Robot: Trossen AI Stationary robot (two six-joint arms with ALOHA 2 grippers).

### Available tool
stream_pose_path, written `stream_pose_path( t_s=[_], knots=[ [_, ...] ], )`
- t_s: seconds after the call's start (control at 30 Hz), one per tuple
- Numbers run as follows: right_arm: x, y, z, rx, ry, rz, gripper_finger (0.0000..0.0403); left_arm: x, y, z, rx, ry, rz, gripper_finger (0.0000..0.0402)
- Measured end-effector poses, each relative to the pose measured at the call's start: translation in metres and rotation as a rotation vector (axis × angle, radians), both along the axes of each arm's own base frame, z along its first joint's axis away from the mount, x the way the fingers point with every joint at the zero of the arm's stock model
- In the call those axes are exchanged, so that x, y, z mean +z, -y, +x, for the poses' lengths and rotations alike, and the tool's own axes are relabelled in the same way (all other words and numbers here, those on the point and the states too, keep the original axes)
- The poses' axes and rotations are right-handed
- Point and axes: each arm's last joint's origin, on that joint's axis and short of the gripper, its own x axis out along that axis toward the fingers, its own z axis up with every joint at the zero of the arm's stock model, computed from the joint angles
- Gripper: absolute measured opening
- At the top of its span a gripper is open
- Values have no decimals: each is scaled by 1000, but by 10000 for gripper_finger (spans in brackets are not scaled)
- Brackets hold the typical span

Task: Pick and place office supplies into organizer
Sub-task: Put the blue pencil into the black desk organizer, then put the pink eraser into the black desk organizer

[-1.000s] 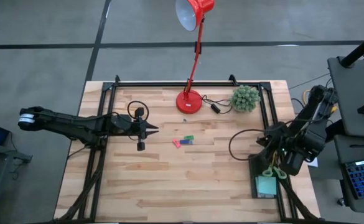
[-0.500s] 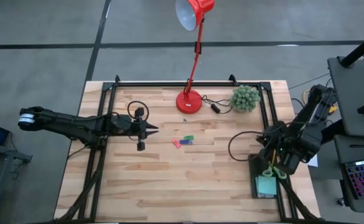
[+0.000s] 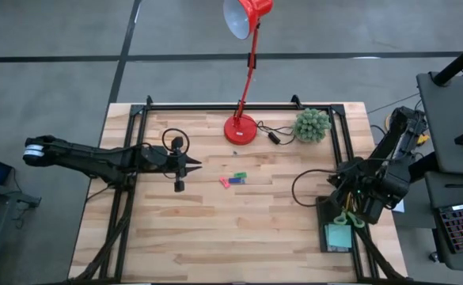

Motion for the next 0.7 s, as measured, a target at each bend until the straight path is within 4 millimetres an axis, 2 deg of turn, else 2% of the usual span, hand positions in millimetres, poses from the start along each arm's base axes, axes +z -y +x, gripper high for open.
stream_pose_path(
  t_s=[0.23,0.4,0.7],
  knots=[
    [-1,0,-1,-3,-54,23,127,0,0,0,0,0,0,48],
    [-1,0,-2,-18,-54,38,157,0,0,0,0,0,0,48],
    [27,-2,8,99,270,-111,164,0,0,0,0,0,0,47]
  ],
)
